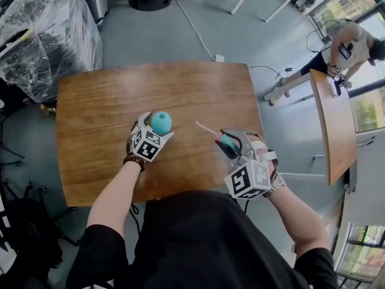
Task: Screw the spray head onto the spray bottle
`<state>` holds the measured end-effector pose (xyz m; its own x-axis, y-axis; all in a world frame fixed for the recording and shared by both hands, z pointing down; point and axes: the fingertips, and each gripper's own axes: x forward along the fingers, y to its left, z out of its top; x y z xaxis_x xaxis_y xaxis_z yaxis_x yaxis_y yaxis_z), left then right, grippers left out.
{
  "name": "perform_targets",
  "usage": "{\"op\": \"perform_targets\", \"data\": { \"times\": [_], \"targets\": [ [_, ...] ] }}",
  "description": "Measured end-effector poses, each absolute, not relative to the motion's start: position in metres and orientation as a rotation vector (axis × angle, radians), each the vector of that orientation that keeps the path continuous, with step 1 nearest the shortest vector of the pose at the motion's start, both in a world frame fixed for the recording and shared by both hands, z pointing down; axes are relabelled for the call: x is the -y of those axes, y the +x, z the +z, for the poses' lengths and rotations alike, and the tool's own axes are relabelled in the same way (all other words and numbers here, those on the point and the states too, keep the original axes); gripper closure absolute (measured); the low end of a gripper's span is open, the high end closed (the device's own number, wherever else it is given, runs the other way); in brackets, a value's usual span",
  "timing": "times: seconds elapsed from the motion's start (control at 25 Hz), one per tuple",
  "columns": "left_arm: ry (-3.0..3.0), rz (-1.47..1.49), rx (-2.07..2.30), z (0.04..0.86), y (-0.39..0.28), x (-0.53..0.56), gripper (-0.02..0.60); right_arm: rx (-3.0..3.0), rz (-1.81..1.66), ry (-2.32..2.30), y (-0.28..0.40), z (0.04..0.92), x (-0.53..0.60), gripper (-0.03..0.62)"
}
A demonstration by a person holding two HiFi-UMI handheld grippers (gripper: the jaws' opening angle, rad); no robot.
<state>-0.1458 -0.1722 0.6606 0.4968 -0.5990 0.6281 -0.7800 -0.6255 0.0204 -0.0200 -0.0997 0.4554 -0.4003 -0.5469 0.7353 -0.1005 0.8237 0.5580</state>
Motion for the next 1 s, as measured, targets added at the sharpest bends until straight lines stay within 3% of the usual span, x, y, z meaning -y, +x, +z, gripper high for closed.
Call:
{"op": "perform_targets", "data": {
  "times": [0.08,0.64,1.0],
  "targets": [
    [2.442,0.881,1.138,0.663,-0.143,0.171,0.148,1.96,-0.523,0.488,-0.022,0.45,0.1,0.465],
    [2.518,1.623,1.044,0.622,-0.151,0.148,0.163,2.127,-0.578,0.348,-0.052,0.396,0.078,0.465],
    [2.521,1.812,1.005,0.605,-0.145,0.135,0.164,2.13,-0.578,0.28,-0.059,0.404,0.068,0.465]
  ]
}}
